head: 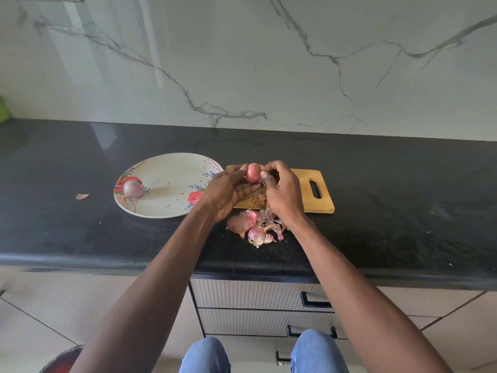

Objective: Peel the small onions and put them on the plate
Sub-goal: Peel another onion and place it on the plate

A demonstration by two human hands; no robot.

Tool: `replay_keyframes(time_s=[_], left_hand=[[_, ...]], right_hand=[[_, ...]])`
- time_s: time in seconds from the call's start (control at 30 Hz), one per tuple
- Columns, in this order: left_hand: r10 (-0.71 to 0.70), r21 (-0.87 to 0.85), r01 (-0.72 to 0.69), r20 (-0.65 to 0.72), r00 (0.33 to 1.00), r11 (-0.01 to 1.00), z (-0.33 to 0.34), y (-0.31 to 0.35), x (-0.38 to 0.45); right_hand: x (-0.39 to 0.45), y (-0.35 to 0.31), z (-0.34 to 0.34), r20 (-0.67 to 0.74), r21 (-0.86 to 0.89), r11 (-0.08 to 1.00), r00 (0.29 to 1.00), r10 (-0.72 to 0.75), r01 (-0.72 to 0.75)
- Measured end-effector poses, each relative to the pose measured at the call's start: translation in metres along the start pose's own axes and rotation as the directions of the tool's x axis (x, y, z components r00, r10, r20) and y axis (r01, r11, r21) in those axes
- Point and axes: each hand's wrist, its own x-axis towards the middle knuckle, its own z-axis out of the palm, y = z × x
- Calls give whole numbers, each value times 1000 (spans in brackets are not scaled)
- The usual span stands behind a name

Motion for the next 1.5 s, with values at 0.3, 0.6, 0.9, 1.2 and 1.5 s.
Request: replay_keyframes(time_s=[0.3,0.6,0.9,1.2,1.5], left_hand=[[-30,49,30,-5,1000,998,-1,0,0],[41,108,-39,-10,999,993,-4,0,0],[67,217,-70,20,998,974,-5,-2,-1],[40,76,-38,-23,999,996,-1,1,-1],[45,72,-44,-15,999,996,-3,1,0]], right_hand=[[3,2,-3,-41,183,981,996,76,-68],[1,7,-2,-93,2,985,981,-172,173],[-1,10,4,-99,-149,964,967,-235,220],[3,7,-2,-94,10,998,994,-53,54],[2,8,-1,-117,-63,988,983,-145,138]])
